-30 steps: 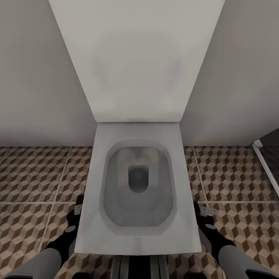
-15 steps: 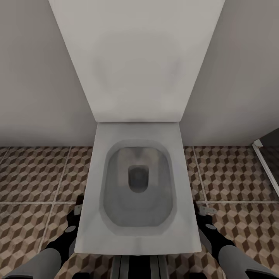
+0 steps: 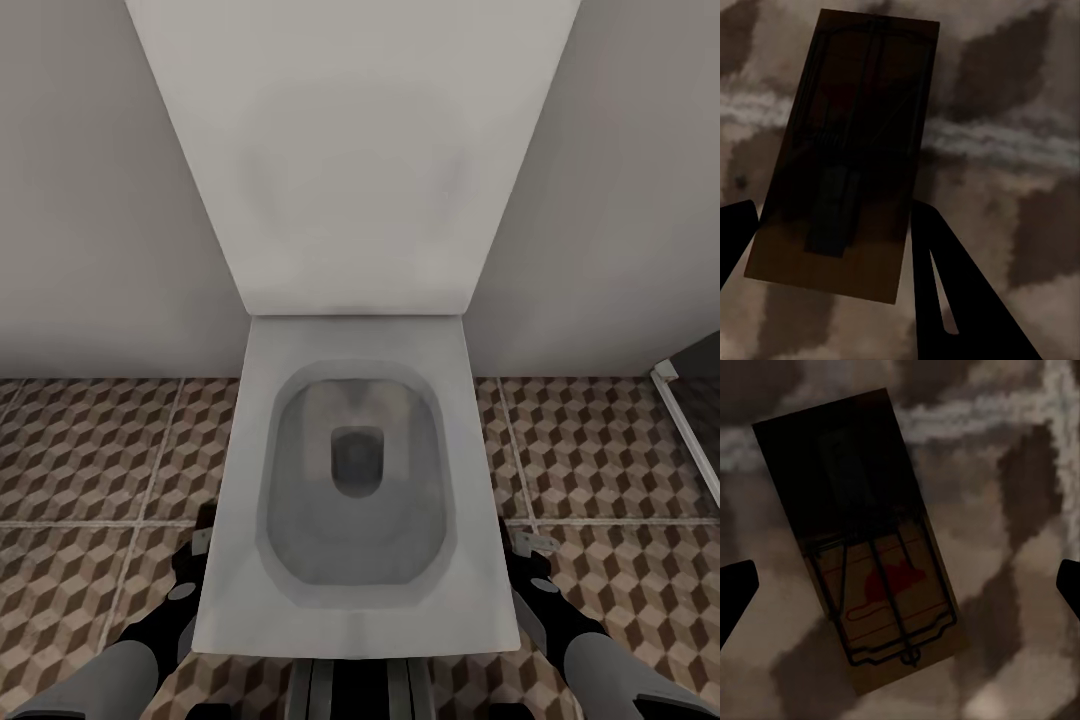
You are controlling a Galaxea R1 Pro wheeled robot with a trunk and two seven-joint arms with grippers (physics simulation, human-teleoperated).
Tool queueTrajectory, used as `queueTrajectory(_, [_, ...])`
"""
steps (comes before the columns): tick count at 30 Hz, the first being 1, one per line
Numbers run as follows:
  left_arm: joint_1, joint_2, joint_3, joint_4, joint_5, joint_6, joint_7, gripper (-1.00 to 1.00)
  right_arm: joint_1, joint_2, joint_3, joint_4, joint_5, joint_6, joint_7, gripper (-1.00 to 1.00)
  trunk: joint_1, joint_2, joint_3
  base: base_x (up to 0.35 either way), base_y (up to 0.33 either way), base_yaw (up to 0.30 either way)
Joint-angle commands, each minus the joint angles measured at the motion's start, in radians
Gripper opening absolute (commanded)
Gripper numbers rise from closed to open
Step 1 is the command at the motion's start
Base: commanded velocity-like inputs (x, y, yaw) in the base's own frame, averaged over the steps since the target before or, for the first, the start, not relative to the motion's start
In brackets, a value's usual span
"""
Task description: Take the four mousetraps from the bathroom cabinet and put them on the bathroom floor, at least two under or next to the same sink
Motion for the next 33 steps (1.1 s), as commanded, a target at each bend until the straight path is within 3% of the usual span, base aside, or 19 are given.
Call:
queueTrajectory(1, [0.0, 0.0, -0.006, 0.001, 0.009, -0.004, 0.003, -1.0, 0.0, 0.0, -0.002, 0.001, -0.001, -0.004, -0.001, 1.0, 0.0, 0.0, 0.0, 0.0, 0.0, 0.0])
queueTrajectory(33, [0.0, 0.0, -0.01, 0.005, 0.006, -0.005, 0.003, -1.0, 0.0, 0.0, -0.004, 0.001, -0.002, -0.004, -0.001, 1.0, 0.0, 0.0, 0.0, 0.0, 0.0, 0.0])
